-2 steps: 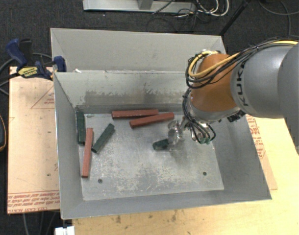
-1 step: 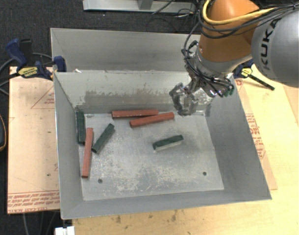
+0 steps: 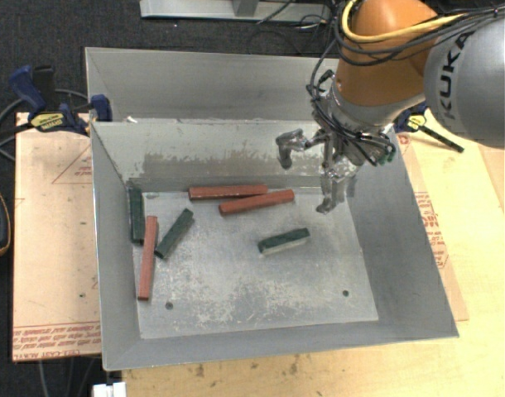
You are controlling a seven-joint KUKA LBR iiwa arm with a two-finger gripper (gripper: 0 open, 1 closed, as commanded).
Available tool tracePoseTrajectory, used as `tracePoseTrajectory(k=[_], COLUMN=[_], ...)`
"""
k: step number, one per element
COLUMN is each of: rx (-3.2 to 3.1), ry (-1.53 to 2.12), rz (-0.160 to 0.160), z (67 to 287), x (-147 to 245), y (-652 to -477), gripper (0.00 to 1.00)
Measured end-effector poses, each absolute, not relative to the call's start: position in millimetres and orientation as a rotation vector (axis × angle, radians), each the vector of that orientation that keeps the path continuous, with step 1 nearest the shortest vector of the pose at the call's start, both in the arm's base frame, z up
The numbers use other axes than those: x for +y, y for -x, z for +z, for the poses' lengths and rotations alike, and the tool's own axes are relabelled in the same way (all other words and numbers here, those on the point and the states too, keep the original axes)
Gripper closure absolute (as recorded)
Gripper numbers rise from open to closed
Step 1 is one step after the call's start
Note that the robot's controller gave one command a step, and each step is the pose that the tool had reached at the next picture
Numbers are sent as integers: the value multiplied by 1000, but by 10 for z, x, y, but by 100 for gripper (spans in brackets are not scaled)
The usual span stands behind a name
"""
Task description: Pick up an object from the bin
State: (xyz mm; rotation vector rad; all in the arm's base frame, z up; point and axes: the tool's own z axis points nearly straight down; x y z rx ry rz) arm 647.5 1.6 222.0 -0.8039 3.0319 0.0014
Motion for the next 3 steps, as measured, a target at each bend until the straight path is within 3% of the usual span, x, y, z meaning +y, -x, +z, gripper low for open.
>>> tracePoseTrajectory(k=[1,2,3], rx=[3077,3069,3081], ry=[659,656,553], rz=[5,2,-4], z=[651,714,2210], x=[13,11,-337], y=[-6200,-6230,-6011], gripper=[0,100,100])
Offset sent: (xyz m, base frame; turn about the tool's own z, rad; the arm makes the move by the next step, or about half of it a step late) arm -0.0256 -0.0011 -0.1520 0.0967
